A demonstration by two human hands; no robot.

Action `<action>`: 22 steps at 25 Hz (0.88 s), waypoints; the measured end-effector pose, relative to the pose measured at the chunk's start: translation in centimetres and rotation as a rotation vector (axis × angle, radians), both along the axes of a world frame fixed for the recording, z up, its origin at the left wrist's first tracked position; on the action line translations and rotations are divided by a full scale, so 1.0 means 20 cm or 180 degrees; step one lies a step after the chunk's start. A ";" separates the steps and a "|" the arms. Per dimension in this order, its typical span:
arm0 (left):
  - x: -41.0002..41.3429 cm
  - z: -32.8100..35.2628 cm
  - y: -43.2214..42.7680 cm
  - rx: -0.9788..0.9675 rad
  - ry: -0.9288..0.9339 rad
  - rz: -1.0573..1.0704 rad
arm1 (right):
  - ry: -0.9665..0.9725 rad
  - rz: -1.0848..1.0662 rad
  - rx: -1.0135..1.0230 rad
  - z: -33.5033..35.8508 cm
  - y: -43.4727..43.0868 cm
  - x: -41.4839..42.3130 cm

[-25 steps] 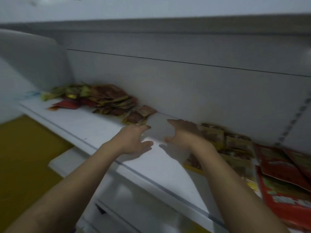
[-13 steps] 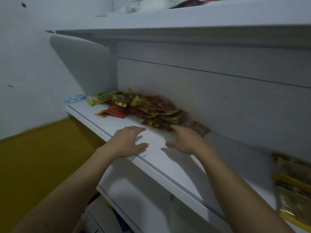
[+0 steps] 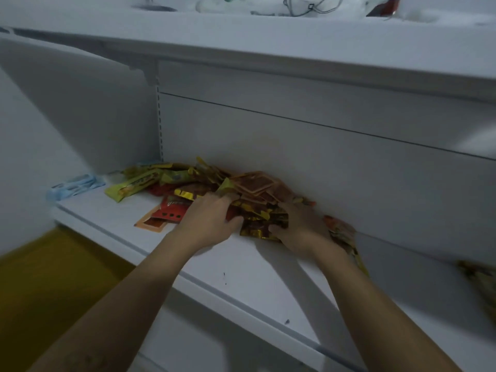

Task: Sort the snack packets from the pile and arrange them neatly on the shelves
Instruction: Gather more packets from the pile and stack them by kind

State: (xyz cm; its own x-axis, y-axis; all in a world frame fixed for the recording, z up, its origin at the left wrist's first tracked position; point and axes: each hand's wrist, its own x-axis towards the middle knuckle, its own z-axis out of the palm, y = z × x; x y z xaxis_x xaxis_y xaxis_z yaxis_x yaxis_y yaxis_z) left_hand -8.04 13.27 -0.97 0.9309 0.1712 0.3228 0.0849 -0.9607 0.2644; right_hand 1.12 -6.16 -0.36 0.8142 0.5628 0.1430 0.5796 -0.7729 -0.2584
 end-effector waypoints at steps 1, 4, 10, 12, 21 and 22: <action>0.04 0.01 0.01 0.0037 -0.0106 -0.0047 | -0.0047 -0.0061 0.0057 0.01 0.01 0.03; 0.13 0.02 0.02 0.0211 -0.0191 -0.0052 | -0.0258 -0.0067 0.0237 0.04 0.03 0.11; 0.17 0.02 0.17 0.0289 -0.0320 0.0131 | -0.0478 0.0244 0.0407 0.08 0.18 0.21; 0.17 0.03 0.24 0.0348 -0.0224 0.0266 | -0.0543 0.0366 0.0447 0.10 0.25 0.26; 0.13 0.02 0.59 0.0336 -0.0061 0.0673 | -0.0710 0.0789 0.0253 0.13 0.68 0.28; 0.13 0.01 0.63 0.0339 -0.0070 0.0678 | -0.0745 0.0779 0.0192 0.14 0.75 0.29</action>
State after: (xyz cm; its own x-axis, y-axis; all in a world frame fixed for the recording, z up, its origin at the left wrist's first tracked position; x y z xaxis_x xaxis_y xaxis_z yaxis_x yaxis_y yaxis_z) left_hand -5.46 25.92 -0.69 0.8700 0.3268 0.3693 0.2840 -0.9443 0.1664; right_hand 6.93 8.74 2.41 0.5972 0.7223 0.3488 0.7950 -0.5908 -0.1375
